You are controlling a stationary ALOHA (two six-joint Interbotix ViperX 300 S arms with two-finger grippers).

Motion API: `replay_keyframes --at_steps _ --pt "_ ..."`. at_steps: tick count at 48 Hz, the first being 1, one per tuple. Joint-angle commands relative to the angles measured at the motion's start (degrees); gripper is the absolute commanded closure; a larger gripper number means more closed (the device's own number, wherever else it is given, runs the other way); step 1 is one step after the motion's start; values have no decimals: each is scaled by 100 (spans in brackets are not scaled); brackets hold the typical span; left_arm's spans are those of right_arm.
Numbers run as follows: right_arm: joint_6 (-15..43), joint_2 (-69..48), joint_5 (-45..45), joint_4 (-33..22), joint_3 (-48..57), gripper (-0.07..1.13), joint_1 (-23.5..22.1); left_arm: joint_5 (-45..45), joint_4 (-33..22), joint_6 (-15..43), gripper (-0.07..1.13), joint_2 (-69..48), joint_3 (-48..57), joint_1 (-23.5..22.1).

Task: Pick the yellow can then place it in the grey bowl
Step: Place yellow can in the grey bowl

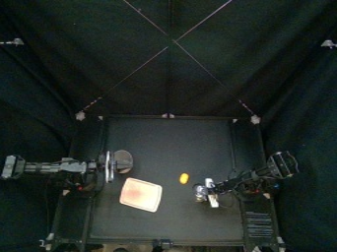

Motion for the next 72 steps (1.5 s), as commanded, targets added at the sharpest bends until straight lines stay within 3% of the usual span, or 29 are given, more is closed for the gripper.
replay_keyframes --at_steps 1,10,17,30,35,46,72 --pt "-18 -62 -35 0 -149 43 9 -53 -9 0 106 26 -53 9" --pt "-35 -123 0 -97 -527 43 -176 -53 -9 9 106 26 -44 9" --pt "-88 -176 0 -281 -1213 43 -949 -53 -9 9 106 26 -79 18" --pt "-35 281 -466 -1354 -2742 43 -2443 -62 0 18 106 26 -123 9" --pt "0 694 -773 -1503 -3173 43 -2742 -62 26 26 106 26 -149 18" --pt "0 1775 -1248 -1441 -4315 43 -2962 -62 79 26 106 26 -237 -62" --pt "18 3823 -1397 -1090 -6979 43 -2751 -62 598 26 106 26 -316 -114"
